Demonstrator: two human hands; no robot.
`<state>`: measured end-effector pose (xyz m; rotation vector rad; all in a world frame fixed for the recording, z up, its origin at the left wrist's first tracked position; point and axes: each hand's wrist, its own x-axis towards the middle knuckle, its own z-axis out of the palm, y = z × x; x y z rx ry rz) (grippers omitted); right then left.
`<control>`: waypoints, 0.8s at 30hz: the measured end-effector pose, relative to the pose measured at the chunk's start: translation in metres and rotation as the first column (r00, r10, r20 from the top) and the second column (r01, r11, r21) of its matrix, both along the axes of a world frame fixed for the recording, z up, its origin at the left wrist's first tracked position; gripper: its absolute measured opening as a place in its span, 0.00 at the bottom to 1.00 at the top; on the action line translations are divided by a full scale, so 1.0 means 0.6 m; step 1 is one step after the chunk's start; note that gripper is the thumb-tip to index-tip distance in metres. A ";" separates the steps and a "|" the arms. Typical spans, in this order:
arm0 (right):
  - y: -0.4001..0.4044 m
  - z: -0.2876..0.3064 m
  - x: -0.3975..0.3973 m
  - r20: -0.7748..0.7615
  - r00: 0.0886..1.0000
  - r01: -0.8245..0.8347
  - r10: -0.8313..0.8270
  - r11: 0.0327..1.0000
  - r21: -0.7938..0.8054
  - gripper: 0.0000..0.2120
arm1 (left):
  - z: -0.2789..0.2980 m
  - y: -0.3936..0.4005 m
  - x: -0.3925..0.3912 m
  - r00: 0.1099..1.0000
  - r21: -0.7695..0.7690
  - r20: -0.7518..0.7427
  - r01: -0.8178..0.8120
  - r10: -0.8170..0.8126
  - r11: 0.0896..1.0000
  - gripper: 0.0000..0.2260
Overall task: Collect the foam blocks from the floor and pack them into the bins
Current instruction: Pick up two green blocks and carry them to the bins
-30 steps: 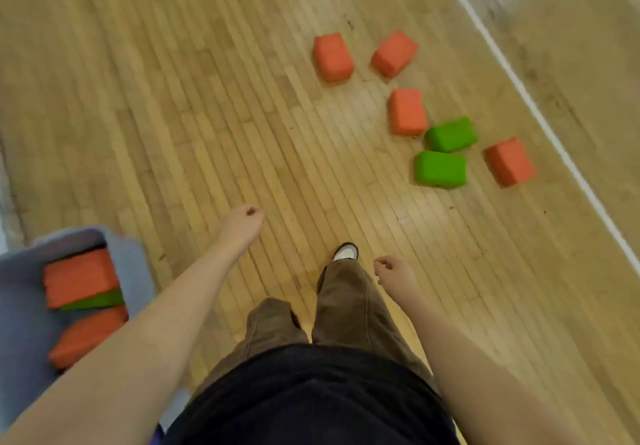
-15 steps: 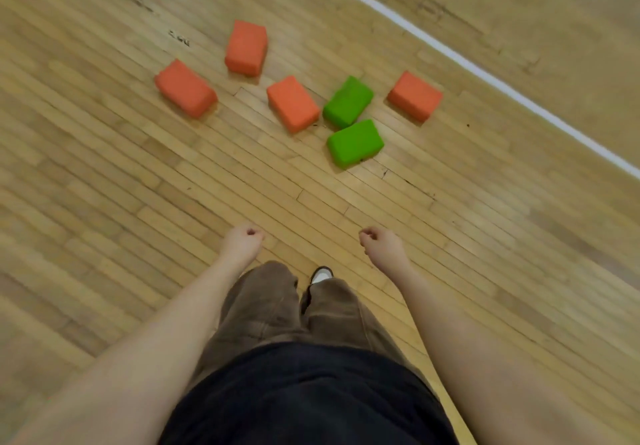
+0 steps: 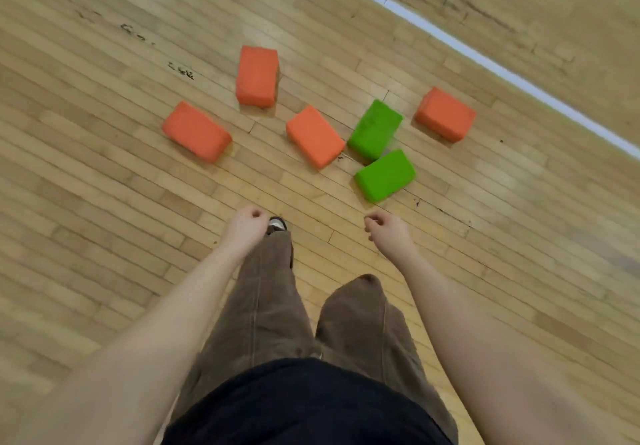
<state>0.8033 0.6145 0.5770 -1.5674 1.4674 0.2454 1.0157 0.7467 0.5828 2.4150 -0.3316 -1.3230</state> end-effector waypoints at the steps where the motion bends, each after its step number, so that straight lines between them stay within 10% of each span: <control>1: -0.014 -0.008 0.017 0.005 0.999 0.047 -0.047 0.999 0.006 0.13 | 0.001 -0.033 0.023 0.999 -0.034 -0.023 0.022 -0.023 0.999 0.10; 10: -0.169 -0.220 0.085 0.045 0.910 0.413 -0.411 0.909 -0.047 0.13 | -0.149 -0.299 0.073 0.944 -0.287 -0.001 0.316 -0.330 0.904 0.09; 24: -0.362 -0.845 -0.067 -0.059 0.836 0.513 -0.546 0.815 -0.270 0.27 | -0.770 -0.593 -0.108 0.634 -0.299 0.221 0.768 -0.741 0.567 0.14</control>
